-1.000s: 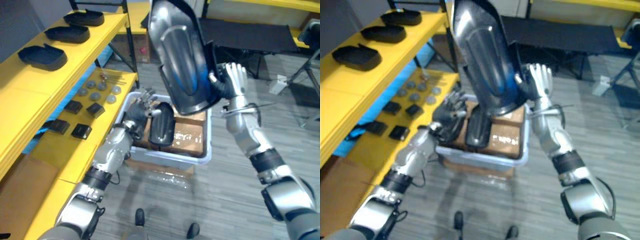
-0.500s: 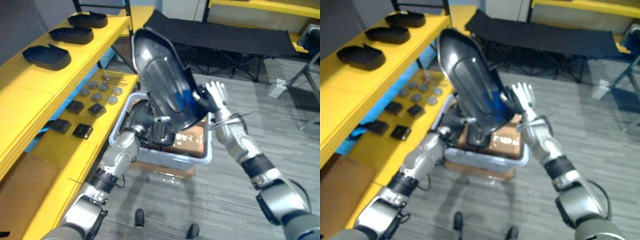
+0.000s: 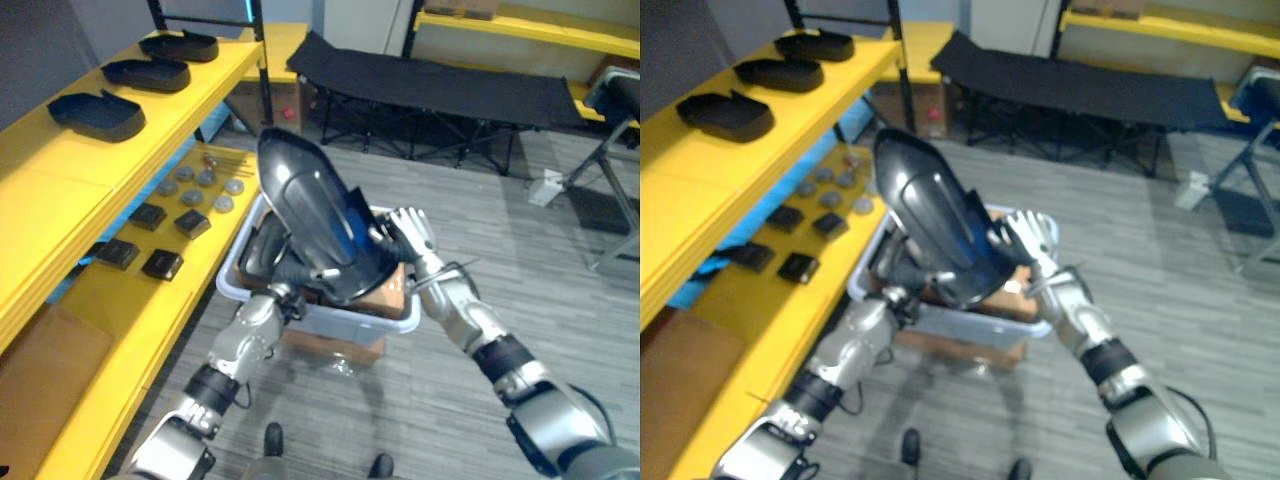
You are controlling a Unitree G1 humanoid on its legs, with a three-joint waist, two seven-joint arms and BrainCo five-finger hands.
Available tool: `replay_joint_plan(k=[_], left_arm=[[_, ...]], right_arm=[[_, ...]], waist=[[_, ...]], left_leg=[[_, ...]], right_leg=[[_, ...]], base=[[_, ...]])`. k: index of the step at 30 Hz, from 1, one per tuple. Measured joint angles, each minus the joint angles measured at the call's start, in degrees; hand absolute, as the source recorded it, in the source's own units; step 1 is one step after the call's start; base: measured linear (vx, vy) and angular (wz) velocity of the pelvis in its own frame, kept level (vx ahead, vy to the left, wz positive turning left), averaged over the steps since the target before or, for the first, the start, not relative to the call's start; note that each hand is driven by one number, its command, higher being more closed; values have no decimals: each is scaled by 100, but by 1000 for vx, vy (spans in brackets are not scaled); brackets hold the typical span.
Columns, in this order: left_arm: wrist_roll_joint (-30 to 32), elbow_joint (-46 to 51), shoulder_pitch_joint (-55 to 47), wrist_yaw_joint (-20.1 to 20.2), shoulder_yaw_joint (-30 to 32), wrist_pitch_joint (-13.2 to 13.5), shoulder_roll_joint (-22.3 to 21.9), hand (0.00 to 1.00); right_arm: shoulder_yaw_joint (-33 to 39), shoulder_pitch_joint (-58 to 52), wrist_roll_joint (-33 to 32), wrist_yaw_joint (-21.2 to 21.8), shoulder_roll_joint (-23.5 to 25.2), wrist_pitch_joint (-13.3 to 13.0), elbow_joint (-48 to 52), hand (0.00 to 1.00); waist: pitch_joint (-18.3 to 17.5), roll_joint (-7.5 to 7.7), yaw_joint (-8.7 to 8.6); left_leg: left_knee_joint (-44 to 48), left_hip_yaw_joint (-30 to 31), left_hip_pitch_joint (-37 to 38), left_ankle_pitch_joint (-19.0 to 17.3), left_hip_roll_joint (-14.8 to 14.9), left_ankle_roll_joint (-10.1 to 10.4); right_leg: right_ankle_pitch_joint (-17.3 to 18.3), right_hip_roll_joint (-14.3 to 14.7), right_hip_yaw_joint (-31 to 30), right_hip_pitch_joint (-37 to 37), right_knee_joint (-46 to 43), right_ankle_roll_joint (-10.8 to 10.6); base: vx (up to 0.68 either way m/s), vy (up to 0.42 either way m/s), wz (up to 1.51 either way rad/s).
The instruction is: Walk over and take plastic housings, then place them on the shelf
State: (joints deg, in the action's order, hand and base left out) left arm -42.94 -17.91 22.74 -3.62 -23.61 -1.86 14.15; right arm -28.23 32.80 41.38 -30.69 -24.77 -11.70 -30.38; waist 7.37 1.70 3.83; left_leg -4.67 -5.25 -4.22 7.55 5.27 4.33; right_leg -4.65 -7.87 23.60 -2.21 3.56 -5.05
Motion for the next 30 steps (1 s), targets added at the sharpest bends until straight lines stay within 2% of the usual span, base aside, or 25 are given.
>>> replay_joint_plan(k=[3, 5, 12, 15, 20, 23, 27, 30], left_arm=[[2, 0, -222, -54, 2, 285, -113, 100], [2, 0, -310, -133, 0, 371, -120, 100], [74, 1, -599, -495, 13, 1001, -280, 100], [221, 36, -775, -650, -2, 1384, -377, 100], [1329, 402, -999, -1408, 8, 2076, -495, 100], [2184, 627, -998, -1909, 134, 2325, -555, 100], [3222, 1060, -916, -2490, 147, 2320, -556, 100], [3476, 1188, -806, -2695, 77, 2194, -548, 100]], right_arm=[[-2, -215, -1, -243, 72, -162, 68, 100], [-2, -339, -2, -357, 129, -220, 152, 100], [35, -610, -15, -732, 490, -220, 334, 100], [41, -836, -19, -884, 618, -220, 507, 100], [41, -1048, -99, -1151, 848, -221, 734, 100], [11, -1063, -246, -1239, 997, -332, 753, 100], [-24, -1070, -466, -1469, 1075, -485, 813, 100], [-43, -1078, -604, -1540, 1064, -485, 824, 100]], waist=[[-36, 54, 2], [-70, 91, -1], [-77, 97, 2], [-77, 97, -1], [-77, 97, -6], [-77, 97, -7], [-77, 96, -21], [-78, 96, -27]], left_leg=[[0, -3, -1, 0, 1, 0], [1, -5, 0, -1, 1, 1], [1, -13, 9, -2, -2, 1], [1, -18, 12, -3, -2, 3], [1, -27, 13, -5, 1, 5], [1, -49, 18, -7, 2, 8], [2, -99, 26, -11, 2, 10], [2, -140, 32, -12, 2, 12]], right_leg=[[0, 0, -1, 2, 1, 0], [0, 1, -3, 2, 2, 0], [1, -8, -16, 3, 0, -1], [2, -10, -23, 4, 0, -1], [4, -9, -30, 9, 1, 1], [6, -10, -52, 18, 7, 4], [5, -18, -101, 39, 8, 5], [-5, -20, -147, 57, 13, 14]], base=[[0, 0, 0], [0, 0, 0], [0, 0, 0], [0, 0, 0], [0, 0, 0], [0, 0, -3], [0, 0, -5], [2, 2, -7]])
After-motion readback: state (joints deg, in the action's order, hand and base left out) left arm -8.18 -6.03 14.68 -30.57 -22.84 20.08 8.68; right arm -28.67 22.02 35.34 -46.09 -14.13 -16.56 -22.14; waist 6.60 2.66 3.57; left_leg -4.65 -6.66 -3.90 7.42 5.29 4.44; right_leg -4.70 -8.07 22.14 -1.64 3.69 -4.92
